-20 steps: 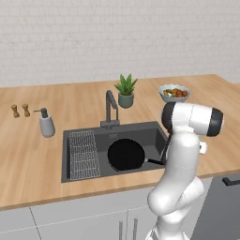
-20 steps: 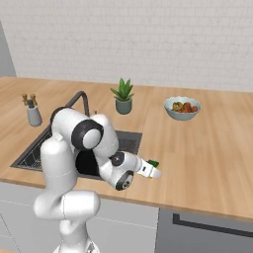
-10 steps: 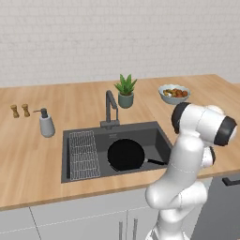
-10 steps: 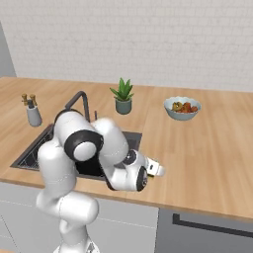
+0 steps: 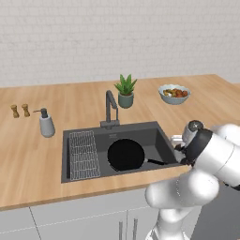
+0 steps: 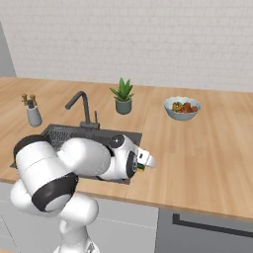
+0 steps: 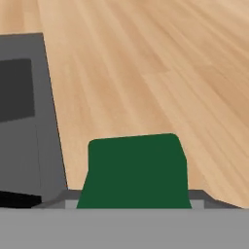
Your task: Pick the pan and sponge and place them into the sink. Then turn on the water.
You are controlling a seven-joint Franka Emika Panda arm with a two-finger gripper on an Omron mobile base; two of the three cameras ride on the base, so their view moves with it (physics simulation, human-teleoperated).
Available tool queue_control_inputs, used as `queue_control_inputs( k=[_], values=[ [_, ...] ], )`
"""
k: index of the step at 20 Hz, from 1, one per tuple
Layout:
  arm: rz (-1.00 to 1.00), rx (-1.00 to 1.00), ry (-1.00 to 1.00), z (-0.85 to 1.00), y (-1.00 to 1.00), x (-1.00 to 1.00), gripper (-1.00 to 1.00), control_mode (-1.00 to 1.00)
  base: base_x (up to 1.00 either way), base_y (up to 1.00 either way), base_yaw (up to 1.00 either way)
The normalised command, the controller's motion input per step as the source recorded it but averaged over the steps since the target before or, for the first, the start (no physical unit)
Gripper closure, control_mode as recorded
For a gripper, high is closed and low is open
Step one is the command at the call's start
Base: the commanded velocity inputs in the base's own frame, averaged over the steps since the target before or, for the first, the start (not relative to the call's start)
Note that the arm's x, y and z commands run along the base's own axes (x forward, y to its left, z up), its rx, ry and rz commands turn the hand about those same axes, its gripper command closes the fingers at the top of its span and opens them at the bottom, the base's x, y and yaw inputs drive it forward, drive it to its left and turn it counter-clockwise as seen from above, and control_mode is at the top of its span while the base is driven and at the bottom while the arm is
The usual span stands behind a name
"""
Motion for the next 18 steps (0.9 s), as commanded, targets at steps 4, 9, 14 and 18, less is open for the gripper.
queue_control_inputs(
  k=[4, 9, 14, 18],
  values=[
    [0.02, 0.06, 0.14, 0.96, 0.22, -0.14, 1.0, -1.0, 0.0, 0.0, 0.0],
    [0.14, 0.07, 0.19, 0.71, 0.46, -0.05, 1.0, -1.0, 0.0, 0.0, 0.0],
    [0.24, 0.07, 0.1, 0.14, 0.6, 0.05, 1.0, -1.0, 0.0, 0.0, 0.0],
    [0.28, 0.14, 0.0, -0.1, 0.57, 0.28, 1.0, -1.0, 0.0, 0.0, 0.0]
  ],
)
